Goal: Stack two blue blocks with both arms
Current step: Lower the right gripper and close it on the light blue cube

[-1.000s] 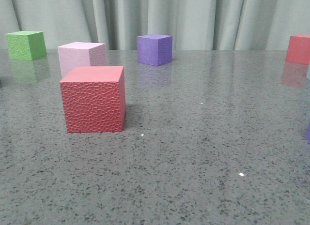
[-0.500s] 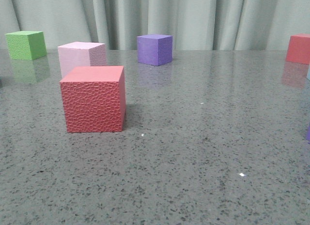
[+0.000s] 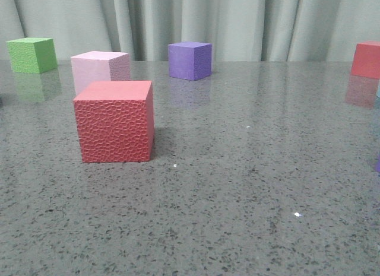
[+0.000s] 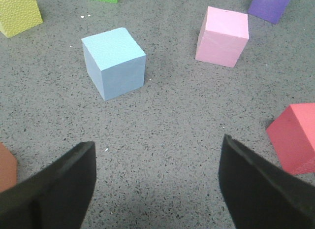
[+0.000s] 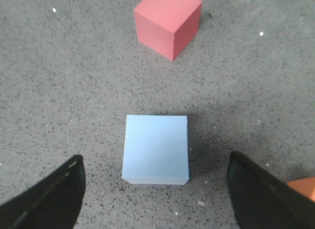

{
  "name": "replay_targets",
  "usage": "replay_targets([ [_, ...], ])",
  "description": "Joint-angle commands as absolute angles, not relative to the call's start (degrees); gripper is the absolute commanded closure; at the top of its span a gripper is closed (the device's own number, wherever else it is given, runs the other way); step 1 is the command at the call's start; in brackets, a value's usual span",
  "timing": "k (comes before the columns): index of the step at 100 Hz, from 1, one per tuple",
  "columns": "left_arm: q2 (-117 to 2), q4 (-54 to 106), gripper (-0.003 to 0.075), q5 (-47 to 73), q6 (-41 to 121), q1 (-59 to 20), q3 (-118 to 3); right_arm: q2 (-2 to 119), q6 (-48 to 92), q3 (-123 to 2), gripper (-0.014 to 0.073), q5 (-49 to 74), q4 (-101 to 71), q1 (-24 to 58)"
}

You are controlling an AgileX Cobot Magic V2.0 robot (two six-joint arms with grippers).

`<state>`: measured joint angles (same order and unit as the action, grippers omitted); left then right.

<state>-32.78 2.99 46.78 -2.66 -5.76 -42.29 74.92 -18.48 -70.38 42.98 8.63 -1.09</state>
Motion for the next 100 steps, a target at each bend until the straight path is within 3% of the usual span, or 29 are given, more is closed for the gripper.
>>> replay_targets([
  [1, -33.29, 3.37, 0.0228, 43.14, -2.68, -6.12, -44.35, 75.82, -18.34, -72.69, 0.0003, 39.00, 10.24, -1.41],
  [100, -33.29, 3.37, 0.0228, 43.56, -2.68, -6.12, -44.35, 90.23, -18.34, -73.82, 0.0003, 36.15, 10.60, -1.88],
])
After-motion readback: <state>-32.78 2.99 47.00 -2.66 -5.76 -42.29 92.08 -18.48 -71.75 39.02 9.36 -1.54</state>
